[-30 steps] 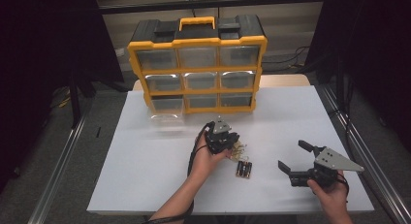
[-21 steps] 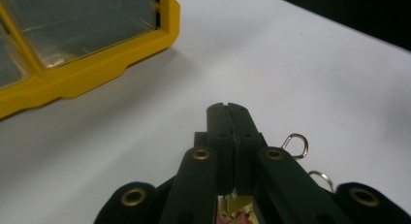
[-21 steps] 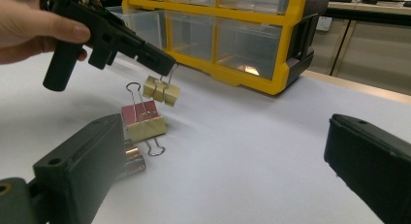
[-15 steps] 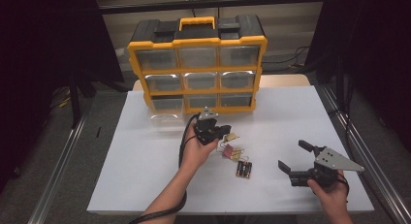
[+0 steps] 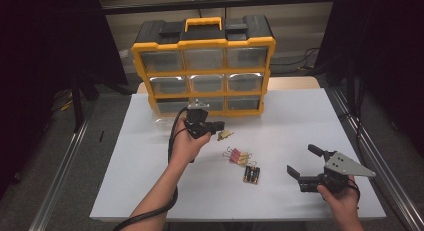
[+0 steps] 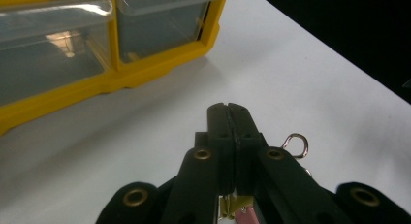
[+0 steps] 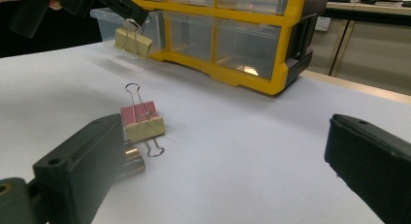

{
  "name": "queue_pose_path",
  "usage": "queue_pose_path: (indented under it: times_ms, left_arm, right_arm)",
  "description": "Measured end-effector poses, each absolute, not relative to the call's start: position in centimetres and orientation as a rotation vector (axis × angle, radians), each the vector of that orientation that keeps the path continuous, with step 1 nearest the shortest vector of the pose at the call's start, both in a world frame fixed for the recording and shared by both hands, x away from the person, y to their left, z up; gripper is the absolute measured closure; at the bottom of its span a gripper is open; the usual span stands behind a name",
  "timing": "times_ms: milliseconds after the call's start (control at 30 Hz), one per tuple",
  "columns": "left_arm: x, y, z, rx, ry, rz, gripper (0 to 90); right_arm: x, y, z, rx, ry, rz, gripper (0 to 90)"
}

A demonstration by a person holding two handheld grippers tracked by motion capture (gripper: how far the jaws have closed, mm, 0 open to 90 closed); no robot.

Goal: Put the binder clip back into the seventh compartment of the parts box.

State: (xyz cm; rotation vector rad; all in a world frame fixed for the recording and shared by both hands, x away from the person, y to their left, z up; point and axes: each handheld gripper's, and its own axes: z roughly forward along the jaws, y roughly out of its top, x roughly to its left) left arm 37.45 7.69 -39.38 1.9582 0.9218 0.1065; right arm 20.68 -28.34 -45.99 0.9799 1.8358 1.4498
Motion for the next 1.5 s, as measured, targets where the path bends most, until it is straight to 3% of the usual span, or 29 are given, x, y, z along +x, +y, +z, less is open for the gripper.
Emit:
queue_pose_path:
  times_ms: [733,1500]
  left_arm:
    - [39.8,11.6,-35.0,1.976,1.006,0.171,89.8]
    - [41.9,14.8,-32.9,1.966,1.081,0.257,89.8]
  right_arm:
    - [20.6,-28.4,-45.9,0.987,1.828,1.449,0.6]
    - [20.6,-28.4,-45.9,0.985,1.828,1.449,0.6]
